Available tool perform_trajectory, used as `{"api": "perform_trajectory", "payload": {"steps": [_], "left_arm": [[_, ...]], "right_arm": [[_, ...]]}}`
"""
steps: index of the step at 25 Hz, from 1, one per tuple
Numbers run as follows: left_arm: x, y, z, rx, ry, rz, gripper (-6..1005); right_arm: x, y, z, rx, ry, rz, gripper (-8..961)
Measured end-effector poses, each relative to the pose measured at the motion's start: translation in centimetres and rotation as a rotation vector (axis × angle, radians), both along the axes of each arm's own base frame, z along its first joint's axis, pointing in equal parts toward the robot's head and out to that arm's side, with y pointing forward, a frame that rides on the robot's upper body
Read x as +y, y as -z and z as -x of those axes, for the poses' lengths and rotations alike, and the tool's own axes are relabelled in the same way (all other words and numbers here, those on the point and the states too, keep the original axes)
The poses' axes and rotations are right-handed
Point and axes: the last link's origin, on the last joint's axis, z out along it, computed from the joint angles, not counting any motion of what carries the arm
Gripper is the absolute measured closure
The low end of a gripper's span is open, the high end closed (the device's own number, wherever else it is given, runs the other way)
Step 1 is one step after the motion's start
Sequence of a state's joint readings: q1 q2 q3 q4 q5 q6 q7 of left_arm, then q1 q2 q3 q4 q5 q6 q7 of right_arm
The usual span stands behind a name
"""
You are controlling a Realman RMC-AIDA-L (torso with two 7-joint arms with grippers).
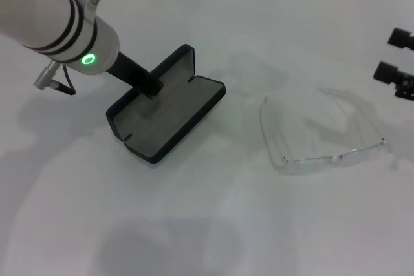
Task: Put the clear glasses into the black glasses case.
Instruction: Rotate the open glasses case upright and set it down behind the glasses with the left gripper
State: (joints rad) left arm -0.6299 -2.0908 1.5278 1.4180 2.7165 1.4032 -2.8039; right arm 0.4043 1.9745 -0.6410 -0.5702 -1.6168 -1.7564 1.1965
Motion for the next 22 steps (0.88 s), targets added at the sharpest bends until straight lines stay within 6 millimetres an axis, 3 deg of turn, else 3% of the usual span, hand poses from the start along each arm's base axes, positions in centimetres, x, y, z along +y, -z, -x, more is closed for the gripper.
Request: {"api": "perform_trajectory", "payload": {"steps": [9,17,22], "left_arm": [[-2.4,-1.5,-1.2,0.056,0.191,0.062,779],[-7.3,1.8,-3.9,0.196,0.583,0.301,755],[-8.3,3.3,-5.2,0.21,0.744,0.339,740]], "right_arm": [[-1.6,-3.0,-2.4,0.186,0.098,-0.217,99],[-3.4,-4.7,-3.6,0.266,0.117,-0.328,99],[-3.9,-4.5,-3.8,0.273,0.124,-0.329,99]]}}
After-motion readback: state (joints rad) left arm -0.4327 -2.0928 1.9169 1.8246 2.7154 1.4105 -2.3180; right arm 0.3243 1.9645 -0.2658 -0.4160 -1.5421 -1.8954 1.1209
